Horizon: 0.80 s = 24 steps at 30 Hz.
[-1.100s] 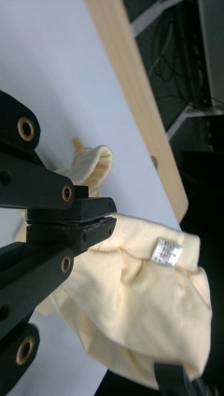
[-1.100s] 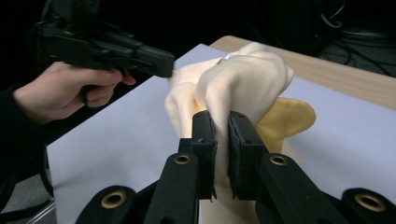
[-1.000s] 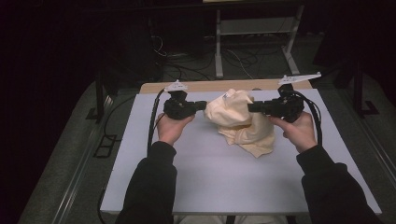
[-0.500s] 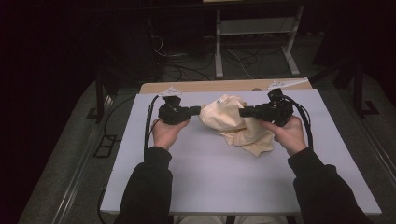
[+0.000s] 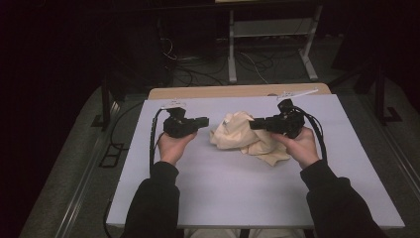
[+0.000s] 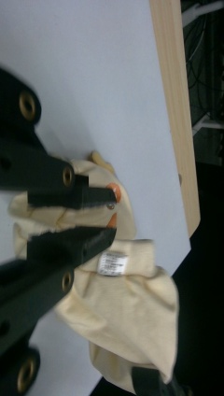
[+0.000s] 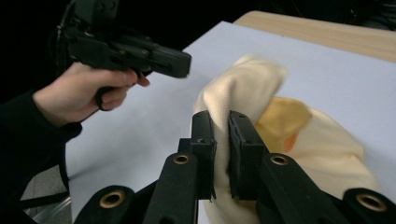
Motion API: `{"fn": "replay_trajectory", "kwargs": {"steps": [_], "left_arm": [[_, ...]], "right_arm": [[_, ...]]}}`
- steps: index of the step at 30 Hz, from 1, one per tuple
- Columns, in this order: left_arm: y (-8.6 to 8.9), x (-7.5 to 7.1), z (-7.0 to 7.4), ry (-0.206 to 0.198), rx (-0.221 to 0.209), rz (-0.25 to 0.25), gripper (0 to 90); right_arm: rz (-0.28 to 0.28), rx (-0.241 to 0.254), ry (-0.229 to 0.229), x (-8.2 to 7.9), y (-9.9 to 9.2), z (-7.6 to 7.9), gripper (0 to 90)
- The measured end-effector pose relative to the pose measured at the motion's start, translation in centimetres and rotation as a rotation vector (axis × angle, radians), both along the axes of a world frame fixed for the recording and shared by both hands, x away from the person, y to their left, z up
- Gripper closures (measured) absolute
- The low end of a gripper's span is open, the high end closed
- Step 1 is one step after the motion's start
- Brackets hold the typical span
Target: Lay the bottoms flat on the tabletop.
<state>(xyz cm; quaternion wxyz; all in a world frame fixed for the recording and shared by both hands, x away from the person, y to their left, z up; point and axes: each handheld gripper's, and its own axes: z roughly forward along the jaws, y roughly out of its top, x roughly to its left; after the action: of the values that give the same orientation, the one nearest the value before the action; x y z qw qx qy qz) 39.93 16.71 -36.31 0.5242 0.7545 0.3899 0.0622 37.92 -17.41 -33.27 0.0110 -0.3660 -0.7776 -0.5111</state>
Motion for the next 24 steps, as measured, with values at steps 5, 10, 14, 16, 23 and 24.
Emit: {"fn": "replay_trajectory", "kwargs": {"steps": [5,10,14,16,23,24], "left_arm": [[0.9,-0.3,-2.2,0.024,-0.065,0.011,58.7],[0.5,-0.1,-4.9,0.045,-0.097,0.013,49.7],[-0.8,0.3,-6.4,0.069,-0.096,0.008,48.2],[-1.7,0.5,-6.7,0.065,-0.104,0.006,48.2],[-5.7,1.2,-6.6,0.06,-0.078,-0.021,45.4],[-6.1,1.4,-6.6,0.064,-0.076,-0.026,44.4]], "right_arm": [[-0.038,0.025,-0.031,0.1,-0.5,0.3,80.6],[-0.138,0.056,-0.058,0.7,-3.2,1.2,80.7],[-0.214,0.078,-0.05,1.3,-6.2,1.5,80.7],[-0.241,0.088,-0.045,1.4,-7.4,1.5,80.7],[-0.309,0.089,-0.03,1.1,-10.6,1.3,80.7],[-0.319,0.087,-0.031,1.0,-11.0,1.2,80.7]]}}
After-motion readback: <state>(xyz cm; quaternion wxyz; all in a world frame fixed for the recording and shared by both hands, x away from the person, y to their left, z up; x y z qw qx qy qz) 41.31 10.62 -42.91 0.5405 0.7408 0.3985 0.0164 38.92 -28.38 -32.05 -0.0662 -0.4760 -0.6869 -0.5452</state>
